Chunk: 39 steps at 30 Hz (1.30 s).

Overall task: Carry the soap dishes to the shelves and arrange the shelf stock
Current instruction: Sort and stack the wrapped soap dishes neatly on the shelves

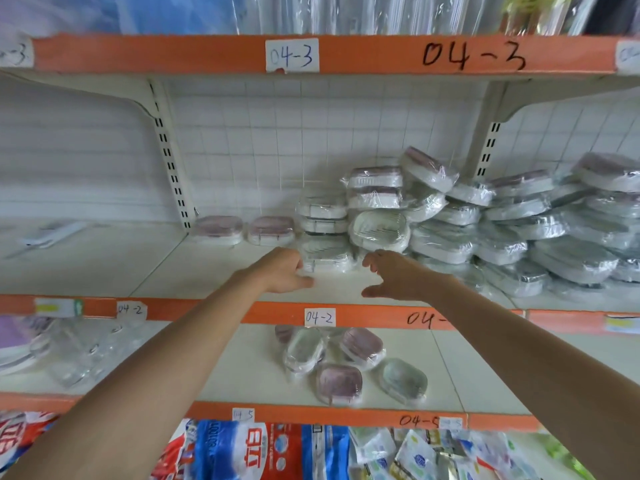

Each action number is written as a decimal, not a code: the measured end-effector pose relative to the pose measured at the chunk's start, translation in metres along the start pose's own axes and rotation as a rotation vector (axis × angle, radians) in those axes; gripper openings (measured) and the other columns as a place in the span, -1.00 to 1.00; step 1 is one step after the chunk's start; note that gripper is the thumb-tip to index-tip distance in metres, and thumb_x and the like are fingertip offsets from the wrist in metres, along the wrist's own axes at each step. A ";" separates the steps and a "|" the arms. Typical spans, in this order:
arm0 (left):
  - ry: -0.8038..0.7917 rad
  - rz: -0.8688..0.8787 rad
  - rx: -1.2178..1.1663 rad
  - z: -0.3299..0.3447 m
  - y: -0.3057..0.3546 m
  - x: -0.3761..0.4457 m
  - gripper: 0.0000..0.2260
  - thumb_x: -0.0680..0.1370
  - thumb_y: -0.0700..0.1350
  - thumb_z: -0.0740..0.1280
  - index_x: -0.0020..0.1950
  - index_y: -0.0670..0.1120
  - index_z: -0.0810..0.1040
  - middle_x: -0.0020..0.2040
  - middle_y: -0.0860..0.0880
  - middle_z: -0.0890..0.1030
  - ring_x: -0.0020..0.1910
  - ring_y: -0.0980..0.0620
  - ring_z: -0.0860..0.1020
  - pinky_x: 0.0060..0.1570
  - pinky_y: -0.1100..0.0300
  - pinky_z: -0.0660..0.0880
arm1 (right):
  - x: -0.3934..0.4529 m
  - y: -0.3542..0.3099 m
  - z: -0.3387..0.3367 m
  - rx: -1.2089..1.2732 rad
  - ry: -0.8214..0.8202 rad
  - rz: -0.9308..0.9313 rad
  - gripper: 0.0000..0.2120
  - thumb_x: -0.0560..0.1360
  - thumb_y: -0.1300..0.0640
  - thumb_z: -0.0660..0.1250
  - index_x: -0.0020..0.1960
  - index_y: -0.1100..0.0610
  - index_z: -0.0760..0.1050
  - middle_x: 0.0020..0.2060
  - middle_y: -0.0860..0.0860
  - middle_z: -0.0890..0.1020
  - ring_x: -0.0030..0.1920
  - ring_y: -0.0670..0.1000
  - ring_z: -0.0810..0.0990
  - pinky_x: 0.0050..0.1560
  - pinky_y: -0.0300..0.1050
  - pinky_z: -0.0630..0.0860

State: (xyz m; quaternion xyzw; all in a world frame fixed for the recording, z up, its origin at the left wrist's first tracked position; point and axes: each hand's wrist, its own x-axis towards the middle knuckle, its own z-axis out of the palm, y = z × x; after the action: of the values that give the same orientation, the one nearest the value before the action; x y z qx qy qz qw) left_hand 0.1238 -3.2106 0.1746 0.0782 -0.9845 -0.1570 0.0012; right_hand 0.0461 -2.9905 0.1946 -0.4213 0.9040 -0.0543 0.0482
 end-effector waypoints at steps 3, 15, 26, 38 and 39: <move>0.011 0.023 0.026 -0.004 0.005 0.017 -0.69 0.52 0.06 0.36 -0.24 -0.10 0.36 -0.27 -0.02 0.33 -0.25 -0.01 0.35 -0.24 0.13 0.20 | 0.013 0.018 -0.007 -0.034 0.012 0.025 -0.39 0.49 -0.07 0.36 0.40 0.20 0.27 0.28 0.09 0.41 0.26 0.07 0.41 0.25 -0.06 0.39; 0.088 0.031 0.108 -0.034 0.038 0.094 -0.62 0.52 0.11 0.35 -0.09 -0.24 0.49 -0.13 -0.13 0.49 -0.11 -0.10 0.47 -0.16 0.10 0.34 | 0.060 0.081 -0.062 -0.098 0.125 0.053 -0.37 0.52 -0.06 0.33 0.44 0.22 0.23 0.38 0.15 0.32 0.38 0.12 0.30 0.32 -0.05 0.30; 0.335 0.133 0.024 -0.070 0.081 0.174 -0.58 0.55 0.09 0.33 0.22 -0.22 0.51 0.18 -0.15 0.52 0.17 -0.10 0.48 0.05 0.17 0.38 | 0.077 0.142 -0.110 -0.109 0.359 0.133 -0.33 0.57 -0.10 0.21 0.55 0.09 0.02 0.41 0.11 0.25 0.42 0.11 0.20 0.41 0.04 0.21; 0.248 0.213 0.101 -0.072 0.085 0.246 -0.44 0.54 0.17 0.29 0.40 -0.17 0.37 0.33 -0.12 0.41 0.27 -0.06 0.41 0.20 0.11 0.38 | 0.091 0.170 -0.111 -0.106 0.477 0.294 -0.39 0.57 -0.15 0.18 0.46 0.21 0.22 0.34 0.16 0.30 0.38 0.15 0.24 0.37 0.02 0.26; 0.218 0.207 0.116 -0.072 0.083 0.251 -0.46 0.54 0.19 0.28 0.36 -0.17 0.40 0.29 -0.11 0.43 0.20 -0.04 0.42 0.13 0.13 0.38 | 0.093 0.172 -0.110 -0.095 0.445 0.323 -0.37 0.56 -0.19 0.15 0.46 0.21 0.21 0.35 0.16 0.29 0.39 0.15 0.22 0.38 0.03 0.24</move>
State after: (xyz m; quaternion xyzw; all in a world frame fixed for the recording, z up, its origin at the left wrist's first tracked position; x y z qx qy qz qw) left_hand -0.1345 -3.1932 0.2629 -0.0071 -0.9888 -0.0896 0.1194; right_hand -0.1579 -2.9455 0.2762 -0.2513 0.9493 -0.0947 -0.1633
